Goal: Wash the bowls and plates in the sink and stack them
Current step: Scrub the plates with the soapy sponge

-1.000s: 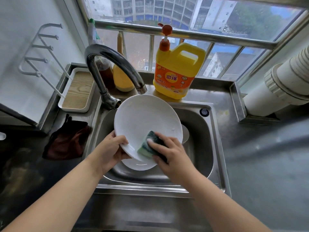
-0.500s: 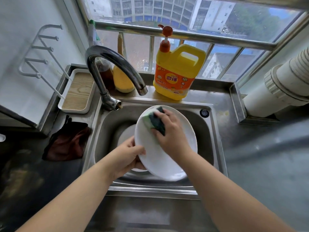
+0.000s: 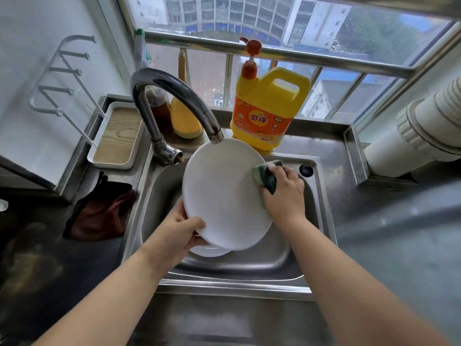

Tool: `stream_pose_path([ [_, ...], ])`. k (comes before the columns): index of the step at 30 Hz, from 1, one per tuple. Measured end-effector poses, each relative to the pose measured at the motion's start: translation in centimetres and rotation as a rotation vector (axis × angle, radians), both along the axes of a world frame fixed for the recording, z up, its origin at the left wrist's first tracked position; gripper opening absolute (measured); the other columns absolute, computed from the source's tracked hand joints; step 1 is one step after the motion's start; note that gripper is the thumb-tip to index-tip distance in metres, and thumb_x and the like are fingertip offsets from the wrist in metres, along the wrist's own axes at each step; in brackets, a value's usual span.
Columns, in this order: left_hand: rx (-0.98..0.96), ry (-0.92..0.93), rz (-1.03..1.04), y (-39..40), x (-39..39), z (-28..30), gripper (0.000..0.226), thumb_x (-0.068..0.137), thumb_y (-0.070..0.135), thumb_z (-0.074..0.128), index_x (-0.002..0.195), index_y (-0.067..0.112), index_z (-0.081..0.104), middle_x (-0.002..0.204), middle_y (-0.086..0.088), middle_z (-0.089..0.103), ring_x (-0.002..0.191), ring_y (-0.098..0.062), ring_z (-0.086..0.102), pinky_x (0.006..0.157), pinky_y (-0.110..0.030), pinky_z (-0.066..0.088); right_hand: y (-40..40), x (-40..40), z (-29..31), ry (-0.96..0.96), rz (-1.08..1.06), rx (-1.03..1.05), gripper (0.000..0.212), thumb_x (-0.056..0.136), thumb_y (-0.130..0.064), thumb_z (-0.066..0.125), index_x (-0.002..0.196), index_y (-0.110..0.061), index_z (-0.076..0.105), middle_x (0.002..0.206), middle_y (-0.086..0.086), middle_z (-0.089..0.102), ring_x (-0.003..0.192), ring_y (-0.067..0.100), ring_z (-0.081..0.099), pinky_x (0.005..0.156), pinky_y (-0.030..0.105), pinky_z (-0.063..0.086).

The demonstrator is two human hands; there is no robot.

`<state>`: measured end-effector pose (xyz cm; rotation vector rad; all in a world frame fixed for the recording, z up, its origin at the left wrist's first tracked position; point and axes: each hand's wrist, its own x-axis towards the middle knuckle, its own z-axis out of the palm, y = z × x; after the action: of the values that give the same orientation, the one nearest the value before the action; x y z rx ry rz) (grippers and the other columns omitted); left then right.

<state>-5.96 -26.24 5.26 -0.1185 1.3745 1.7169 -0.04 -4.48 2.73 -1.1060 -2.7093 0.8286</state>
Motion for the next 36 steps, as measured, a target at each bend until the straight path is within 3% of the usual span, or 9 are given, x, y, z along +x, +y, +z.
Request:
stream_pose_path([
  [3,0.012,-0.007,0.124,0.1,-0.5,-0.3,0.054,0.084,-0.016,0.045,0.114,0.028,0.054,0.122,-0.01,0.058,0.109,-0.033,0.058,0.062,-0.038,0.058,-0.8,1.6,-0.6,-0.064,-0.042,-0.073,0.047,0.088,-0.03,0.061,0.133,-0.025,0.049,0.14,0.01,0.04,0.12,0.032,0.038,0.1,0.038,0.035],
  [8,0.036,-0.024,0.166,0.6,-0.5,-0.9,0.054,0.087,-0.016,0.04,0.116,0.027,0.055,0.122,-0.011,0.059,0.109,-0.033,0.059,0.062,-0.037,0.058,-5.0,3.8,-1.1,-0.08,0.089,-0.116,0.051,0.089,-0.032,0.059,0.138,-0.031,0.047,0.143,0.006,0.037,0.123,0.027,0.035,0.106,0.031,0.029],
  [16,0.05,-0.047,0.157,1.0,0.3,-1.5,0.051,0.087,-0.015,0.042,0.121,0.021,0.053,0.115,-0.016,0.065,0.088,-0.027,0.07,0.061,-0.035,0.057,-9.4,5.2,0.0,0.081,0.355,-0.204,0.05,0.087,-0.031,0.063,0.135,-0.03,0.052,0.144,0.003,0.041,0.128,0.022,0.037,0.105,0.017,0.021],
  [18,0.047,-0.054,0.168,0.9,0.4,-1.3,0.048,0.088,-0.014,0.041,0.12,0.02,0.053,0.114,-0.015,0.065,0.089,-0.028,0.069,0.059,-0.035,0.057,-8.7,5.5,-0.1,0.055,0.402,-0.176,0.05,0.084,-0.033,0.061,0.134,-0.032,0.054,0.142,0.004,0.044,0.125,0.024,0.039,0.105,0.019,0.022],
  [23,-0.013,-0.039,0.157,0.1,-0.1,-0.7,0.044,0.089,-0.012,0.04,0.11,0.024,0.054,0.114,-0.008,0.06,0.103,-0.032,0.059,0.055,-0.034,0.058,-3.9,6.3,-1.6,-0.016,0.376,0.023,0.048,0.082,-0.026,0.064,0.129,-0.031,0.059,0.141,0.006,0.05,0.111,0.033,0.048,0.101,0.043,0.042],
  [27,0.011,-0.035,0.162,0.5,0.1,-0.2,0.043,0.09,-0.012,0.04,0.109,0.024,0.054,0.112,-0.008,0.061,0.099,-0.03,0.06,0.053,-0.034,0.057,-5.0,6.0,-1.5,-0.03,0.333,0.014,0.048,0.087,-0.03,0.057,0.135,-0.032,0.051,0.148,0.002,0.04,0.116,0.03,0.041,0.106,0.034,0.033],
  [31,-0.019,0.011,0.12,0.8,0.1,-0.2,0.044,0.09,-0.011,0.039,0.11,0.024,0.054,0.11,-0.012,0.062,0.087,-0.029,0.066,0.053,-0.034,0.056,-8.7,6.2,-0.6,0.061,0.414,-0.17,0.051,0.086,-0.035,0.051,0.137,-0.032,0.049,0.149,0.001,0.039,0.121,0.026,0.039,0.105,0.023,0.024],
  [36,-0.073,-0.005,0.096,-0.2,-0.2,-0.2,0.042,0.09,-0.009,0.041,0.109,0.026,0.052,0.112,-0.008,0.059,0.097,-0.031,0.06,0.053,-0.033,0.057,-5.1,6.5,-1.8,0.036,0.478,0.05,0.047,0.079,-0.03,0.061,0.126,-0.029,0.061,0.135,0.007,0.055,0.103,0.034,0.056,0.094,0.042,0.045],
])
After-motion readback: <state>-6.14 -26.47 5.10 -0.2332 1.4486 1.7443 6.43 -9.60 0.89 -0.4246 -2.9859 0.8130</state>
